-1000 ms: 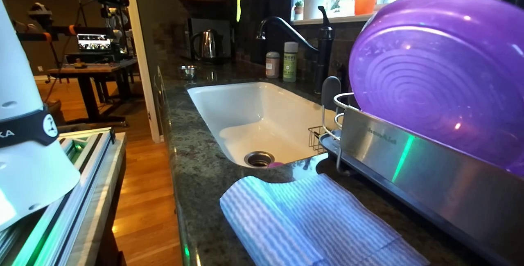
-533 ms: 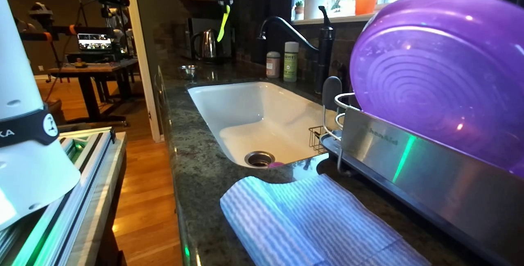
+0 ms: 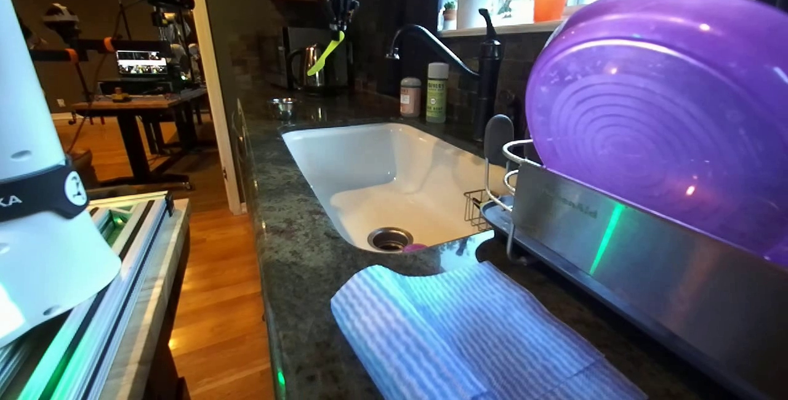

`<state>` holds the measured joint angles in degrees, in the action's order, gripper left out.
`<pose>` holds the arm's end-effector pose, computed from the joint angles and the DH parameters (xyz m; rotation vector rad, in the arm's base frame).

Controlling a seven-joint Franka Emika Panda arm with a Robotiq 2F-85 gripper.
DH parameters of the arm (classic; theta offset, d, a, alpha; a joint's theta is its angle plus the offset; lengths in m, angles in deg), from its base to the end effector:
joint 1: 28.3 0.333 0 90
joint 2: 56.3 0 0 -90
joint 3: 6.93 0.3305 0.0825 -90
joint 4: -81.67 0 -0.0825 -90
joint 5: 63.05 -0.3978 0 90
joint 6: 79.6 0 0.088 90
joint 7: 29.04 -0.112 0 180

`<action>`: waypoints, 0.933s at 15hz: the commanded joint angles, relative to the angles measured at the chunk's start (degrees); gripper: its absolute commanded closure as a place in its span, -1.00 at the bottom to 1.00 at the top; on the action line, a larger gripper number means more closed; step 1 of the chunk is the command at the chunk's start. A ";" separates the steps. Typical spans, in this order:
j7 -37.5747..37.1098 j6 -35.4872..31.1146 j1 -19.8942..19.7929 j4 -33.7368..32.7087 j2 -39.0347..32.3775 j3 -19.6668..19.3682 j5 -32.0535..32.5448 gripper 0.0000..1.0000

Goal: Take the green knife off of the dish rack and put it into the glass bowl

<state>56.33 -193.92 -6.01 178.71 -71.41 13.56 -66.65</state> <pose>0.4912 0.4343 0.4589 -1.3712 -2.6888 -0.1573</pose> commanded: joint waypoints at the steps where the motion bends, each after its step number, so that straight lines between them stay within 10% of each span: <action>1: -0.07 0.78 -0.62 -1.69 -1.41 1.12 0.36 0.79; 14: -4.86 11.41 12.12 -16.80 -16.37 2.68 17.97 0.95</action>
<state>52.79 -187.17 2.82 169.43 -83.49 16.26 -53.40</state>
